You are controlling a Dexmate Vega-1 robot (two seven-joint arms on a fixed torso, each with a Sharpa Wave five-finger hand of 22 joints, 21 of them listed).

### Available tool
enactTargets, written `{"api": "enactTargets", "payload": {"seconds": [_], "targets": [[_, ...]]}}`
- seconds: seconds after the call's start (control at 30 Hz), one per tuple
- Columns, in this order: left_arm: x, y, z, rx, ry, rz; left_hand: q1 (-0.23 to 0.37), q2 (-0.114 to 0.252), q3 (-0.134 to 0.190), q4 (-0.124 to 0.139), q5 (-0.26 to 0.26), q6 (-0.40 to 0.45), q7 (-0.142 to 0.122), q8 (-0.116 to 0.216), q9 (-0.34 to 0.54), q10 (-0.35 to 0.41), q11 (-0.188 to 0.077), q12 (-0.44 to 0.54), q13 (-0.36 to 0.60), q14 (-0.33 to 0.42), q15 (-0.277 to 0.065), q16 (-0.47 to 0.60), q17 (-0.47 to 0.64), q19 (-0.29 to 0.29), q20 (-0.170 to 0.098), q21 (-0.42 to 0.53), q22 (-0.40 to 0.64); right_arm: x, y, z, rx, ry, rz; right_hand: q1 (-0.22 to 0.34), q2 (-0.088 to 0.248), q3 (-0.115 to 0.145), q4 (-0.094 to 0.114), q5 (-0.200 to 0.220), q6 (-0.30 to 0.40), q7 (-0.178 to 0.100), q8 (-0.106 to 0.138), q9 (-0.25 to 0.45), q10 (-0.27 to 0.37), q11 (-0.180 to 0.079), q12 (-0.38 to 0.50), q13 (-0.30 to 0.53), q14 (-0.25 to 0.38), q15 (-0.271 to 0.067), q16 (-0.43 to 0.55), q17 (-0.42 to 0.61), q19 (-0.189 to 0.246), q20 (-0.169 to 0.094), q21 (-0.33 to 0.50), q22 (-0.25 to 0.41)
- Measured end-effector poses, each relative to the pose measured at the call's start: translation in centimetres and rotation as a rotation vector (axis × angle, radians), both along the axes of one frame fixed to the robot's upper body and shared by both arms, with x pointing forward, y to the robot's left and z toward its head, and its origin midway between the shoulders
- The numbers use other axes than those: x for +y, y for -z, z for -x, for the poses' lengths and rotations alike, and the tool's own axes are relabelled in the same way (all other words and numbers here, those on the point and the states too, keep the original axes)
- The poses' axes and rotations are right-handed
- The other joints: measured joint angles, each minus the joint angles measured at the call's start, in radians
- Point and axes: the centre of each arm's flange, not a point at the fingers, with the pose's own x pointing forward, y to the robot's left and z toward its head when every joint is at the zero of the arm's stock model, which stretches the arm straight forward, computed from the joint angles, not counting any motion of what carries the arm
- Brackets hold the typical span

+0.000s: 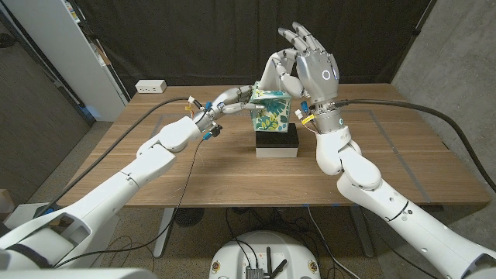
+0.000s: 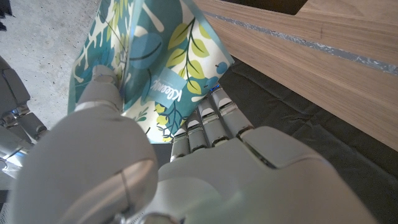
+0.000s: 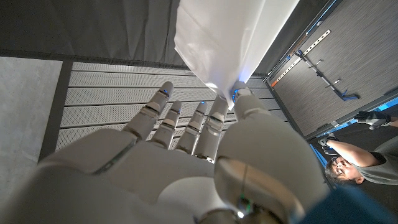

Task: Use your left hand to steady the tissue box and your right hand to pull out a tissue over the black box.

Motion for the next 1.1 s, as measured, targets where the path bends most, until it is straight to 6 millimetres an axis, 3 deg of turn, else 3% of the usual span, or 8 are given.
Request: {"api": "enactTargets", "payload": {"seconds": [1.1], "targets": [[0.6,0.3,0.3,0.005,0.000,-0.010,-0.004,-0.004,0.016,0.001,0.001,0.000,0.000,-0.005,-0.001,0.000,0.000,0.000,0.000,0.000,0.000,0.000,0.000,0.000,0.000,0.000,0.000,-0.6,-2.0,-0.1,-0.139,-0.110,-0.109,0.013,0.013,-0.037,0.004,0.000,-0.004,-0.004,-0.008,-0.007,0.023,-0.002,0.000,0.005,0.000,0.000,0.004,0.005,0.004,0.004,0.000,0.000]]}}
